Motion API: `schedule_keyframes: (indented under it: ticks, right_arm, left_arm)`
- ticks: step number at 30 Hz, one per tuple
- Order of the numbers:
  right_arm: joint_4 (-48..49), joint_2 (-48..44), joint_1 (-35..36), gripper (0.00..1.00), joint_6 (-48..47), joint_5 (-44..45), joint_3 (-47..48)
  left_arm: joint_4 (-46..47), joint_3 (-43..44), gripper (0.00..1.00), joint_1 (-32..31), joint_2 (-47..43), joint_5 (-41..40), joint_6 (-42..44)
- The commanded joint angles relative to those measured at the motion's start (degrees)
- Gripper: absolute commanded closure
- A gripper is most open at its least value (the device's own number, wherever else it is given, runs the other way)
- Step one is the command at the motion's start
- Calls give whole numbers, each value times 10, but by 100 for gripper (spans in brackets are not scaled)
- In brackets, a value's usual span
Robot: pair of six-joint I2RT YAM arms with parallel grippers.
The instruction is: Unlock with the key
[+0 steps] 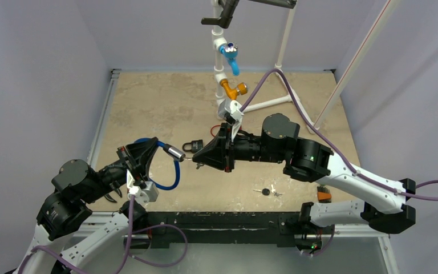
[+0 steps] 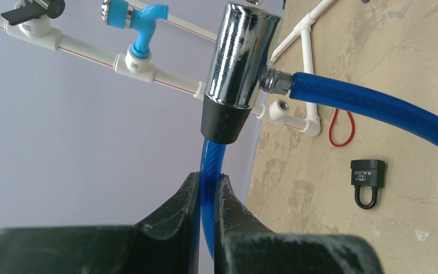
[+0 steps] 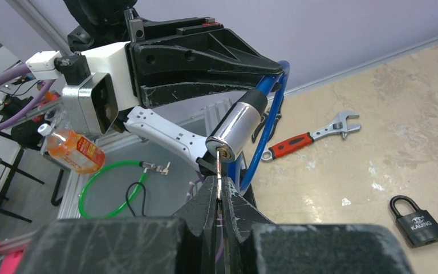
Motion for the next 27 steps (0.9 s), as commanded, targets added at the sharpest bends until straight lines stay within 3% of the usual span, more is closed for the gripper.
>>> schedule_keyframes:
  ticks: [1, 27]
  right_arm:
    - [30, -4, -2, 100, -1, -2, -3]
    - [56, -31, -9, 100, 11, -4, -29]
  left_arm:
    - [34, 22, 100, 6, -5, 14, 0]
    - [31, 24, 100, 13, -8, 21, -4]
